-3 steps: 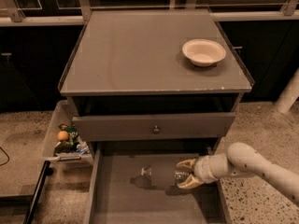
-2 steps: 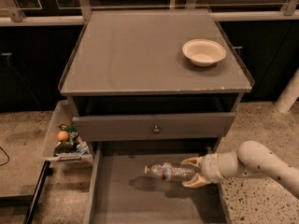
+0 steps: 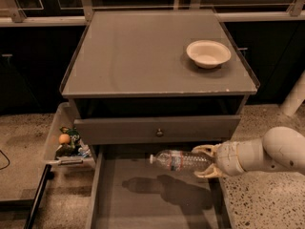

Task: Pick water bottle from middle drawer and place on counter

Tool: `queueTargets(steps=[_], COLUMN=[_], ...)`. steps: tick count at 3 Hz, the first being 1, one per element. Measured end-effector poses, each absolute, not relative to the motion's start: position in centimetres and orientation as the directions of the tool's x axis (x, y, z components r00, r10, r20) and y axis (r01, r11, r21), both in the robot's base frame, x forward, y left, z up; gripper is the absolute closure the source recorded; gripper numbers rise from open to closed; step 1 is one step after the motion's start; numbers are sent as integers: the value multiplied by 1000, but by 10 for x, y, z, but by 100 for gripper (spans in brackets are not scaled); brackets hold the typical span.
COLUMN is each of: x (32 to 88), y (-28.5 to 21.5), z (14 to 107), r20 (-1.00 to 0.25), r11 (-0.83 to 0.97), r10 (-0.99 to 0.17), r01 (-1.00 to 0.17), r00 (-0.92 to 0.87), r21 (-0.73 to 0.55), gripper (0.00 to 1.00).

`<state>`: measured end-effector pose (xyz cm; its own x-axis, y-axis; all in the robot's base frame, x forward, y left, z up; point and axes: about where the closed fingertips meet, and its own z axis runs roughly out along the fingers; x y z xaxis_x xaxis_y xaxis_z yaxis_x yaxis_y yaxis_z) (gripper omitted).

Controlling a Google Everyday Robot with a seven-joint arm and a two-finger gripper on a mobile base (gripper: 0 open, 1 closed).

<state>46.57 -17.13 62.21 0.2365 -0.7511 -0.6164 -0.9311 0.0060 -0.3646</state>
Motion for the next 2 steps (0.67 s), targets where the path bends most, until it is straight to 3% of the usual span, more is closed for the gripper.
queueTargets(steps=[2], x=[460], y=[-159], z=[620], r20=[-586], r11=[-25], r10=[-768], r01=[-926], r00=[259], r21=[-376], gripper=[100])
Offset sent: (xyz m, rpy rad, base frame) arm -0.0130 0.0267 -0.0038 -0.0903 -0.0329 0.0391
